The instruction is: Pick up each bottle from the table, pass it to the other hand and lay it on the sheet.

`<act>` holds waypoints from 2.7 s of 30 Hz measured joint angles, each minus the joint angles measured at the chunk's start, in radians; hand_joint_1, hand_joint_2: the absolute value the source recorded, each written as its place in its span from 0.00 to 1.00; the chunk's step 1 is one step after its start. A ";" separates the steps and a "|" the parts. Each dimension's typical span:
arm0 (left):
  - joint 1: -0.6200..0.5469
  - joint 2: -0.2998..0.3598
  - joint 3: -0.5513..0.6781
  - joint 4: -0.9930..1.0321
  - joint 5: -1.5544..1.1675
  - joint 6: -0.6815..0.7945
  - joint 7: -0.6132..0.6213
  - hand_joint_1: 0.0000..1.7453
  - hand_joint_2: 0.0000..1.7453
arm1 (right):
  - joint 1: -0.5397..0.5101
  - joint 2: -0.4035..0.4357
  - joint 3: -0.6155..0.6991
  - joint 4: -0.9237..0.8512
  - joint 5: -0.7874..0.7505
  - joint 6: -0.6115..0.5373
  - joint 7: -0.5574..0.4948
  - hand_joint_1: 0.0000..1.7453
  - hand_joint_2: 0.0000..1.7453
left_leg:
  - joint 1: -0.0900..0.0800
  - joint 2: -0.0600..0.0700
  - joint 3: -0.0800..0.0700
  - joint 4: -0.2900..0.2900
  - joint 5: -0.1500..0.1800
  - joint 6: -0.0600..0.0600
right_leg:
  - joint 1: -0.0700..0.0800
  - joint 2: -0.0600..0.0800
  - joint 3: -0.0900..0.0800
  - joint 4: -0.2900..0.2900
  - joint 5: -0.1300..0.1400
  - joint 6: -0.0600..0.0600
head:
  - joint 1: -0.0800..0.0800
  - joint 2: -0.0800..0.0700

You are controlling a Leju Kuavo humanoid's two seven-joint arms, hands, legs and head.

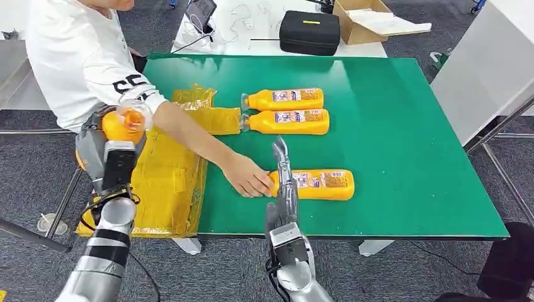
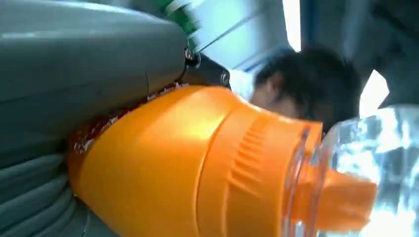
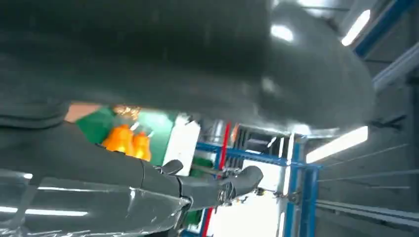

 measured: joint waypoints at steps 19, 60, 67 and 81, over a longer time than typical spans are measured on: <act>-0.096 0.147 -0.119 0.417 -0.380 -0.101 0.105 1.00 1.00 | 0.002 -0.008 0.008 -0.035 -0.054 0.099 0.000 0.00 0.00 | 0.000 0.002 0.000 0.000 0.000 0.000 | 0.000 0.003 -0.002 0.000 0.001 -0.002 | 0.000 0.000; 0.018 0.203 -0.338 0.301 0.038 -0.655 -0.013 0.00 1.00 | -0.002 0.028 -0.051 0.089 -0.058 0.197 0.002 0.00 1.00 | -0.001 -0.006 0.007 -0.001 0.000 0.000 | -0.001 -0.003 0.008 0.000 -0.001 -0.001 | 0.000 0.000; 0.028 0.202 -0.351 0.289 0.084 -0.676 -0.015 0.00 1.00 | -0.004 0.028 -0.051 0.105 -0.058 0.200 0.006 0.00 1.00 | 0.000 -0.006 0.007 -0.001 0.000 0.000 | 0.000 -0.003 0.009 0.000 -0.001 -0.001 | 0.000 0.000; 0.137 0.053 -0.091 0.015 0.531 -0.608 -0.011 0.00 1.00 | -0.006 0.011 -0.066 0.124 0.197 0.109 0.180 0.00 1.00 | -0.001 -0.005 0.002 0.000 0.001 0.000 | -0.001 -0.003 0.004 0.000 0.000 0.000 | 0.000 0.000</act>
